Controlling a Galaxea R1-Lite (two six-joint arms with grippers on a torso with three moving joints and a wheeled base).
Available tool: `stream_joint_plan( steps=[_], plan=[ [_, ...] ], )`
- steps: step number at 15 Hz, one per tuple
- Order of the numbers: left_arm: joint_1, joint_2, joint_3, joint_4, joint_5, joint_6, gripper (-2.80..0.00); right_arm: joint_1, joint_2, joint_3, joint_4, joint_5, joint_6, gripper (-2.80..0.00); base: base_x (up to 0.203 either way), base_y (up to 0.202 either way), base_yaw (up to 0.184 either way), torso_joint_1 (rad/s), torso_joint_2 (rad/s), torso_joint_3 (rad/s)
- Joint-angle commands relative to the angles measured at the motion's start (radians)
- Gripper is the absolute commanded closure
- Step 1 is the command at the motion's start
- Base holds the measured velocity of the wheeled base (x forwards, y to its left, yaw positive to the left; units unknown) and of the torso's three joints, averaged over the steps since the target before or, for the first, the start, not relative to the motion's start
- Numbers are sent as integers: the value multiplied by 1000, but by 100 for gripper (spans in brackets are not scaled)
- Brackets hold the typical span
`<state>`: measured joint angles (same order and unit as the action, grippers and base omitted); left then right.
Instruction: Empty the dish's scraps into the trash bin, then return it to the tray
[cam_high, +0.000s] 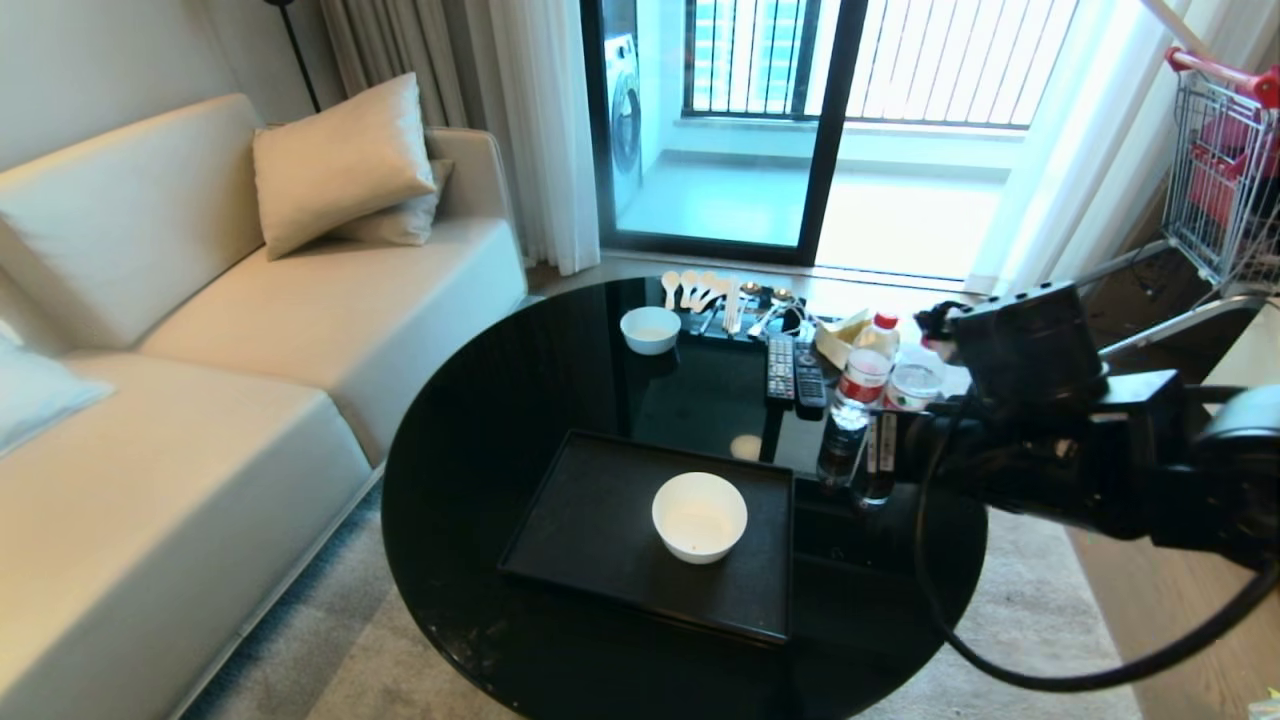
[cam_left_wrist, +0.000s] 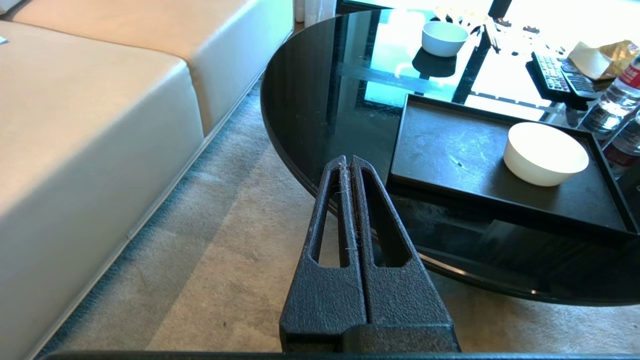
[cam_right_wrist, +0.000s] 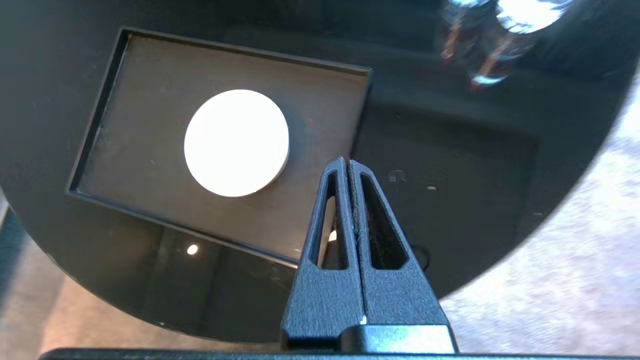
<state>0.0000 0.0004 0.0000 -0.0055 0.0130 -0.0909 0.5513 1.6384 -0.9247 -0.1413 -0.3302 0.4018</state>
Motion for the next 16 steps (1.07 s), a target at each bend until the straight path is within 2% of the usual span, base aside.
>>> stream_joint_plan(
  steps=[1,5,7,10,14,16],
  plan=[
    [0,0,0,-1,1,-1,0,-3,-138,113,-44,-31,-30,0,0,0,0,0,0,0],
    [0,0,0,-1,1,-1,0,-18,-337,257,-98,-91,-103,0,0,0,0,0,0,0],
    [0,0,0,-1,1,-1,0,-31,-463,373,-135,-120,-150,0,0,0,0,0,0,0],
    [0,0,0,-1,1,-1,0,-117,-647,546,-215,-139,-267,0,0,0,0,0,0,0],
    [0,0,0,-1,1,-1,0,-239,-886,800,-309,-122,-458,0,0,0,0,0,0,0],
    [0,0,0,-1,1,-1,0,-314,-985,899,-366,-32,-528,0,0,0,0,0,0,0]
  ],
)
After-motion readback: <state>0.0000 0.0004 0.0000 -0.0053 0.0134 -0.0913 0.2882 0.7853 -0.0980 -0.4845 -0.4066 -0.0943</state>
